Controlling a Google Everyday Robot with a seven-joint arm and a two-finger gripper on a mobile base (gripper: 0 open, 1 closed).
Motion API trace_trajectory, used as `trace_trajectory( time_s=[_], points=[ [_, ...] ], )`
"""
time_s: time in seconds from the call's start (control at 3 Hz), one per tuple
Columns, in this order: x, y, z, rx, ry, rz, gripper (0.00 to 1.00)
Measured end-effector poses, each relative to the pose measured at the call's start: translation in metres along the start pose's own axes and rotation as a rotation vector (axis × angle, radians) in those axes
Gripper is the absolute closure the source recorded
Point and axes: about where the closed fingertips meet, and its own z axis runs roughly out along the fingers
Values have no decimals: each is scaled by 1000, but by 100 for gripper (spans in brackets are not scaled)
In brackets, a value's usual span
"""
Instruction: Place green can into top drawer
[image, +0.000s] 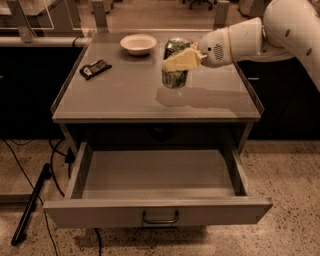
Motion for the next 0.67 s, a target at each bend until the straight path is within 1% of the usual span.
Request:
trace_trajectory(
  time_s=[0.33,0.67],
  points=[
    [-1,9,-4,-30,-4,34,100],
    [-1,9,-4,-30,-4,34,100]
  ],
)
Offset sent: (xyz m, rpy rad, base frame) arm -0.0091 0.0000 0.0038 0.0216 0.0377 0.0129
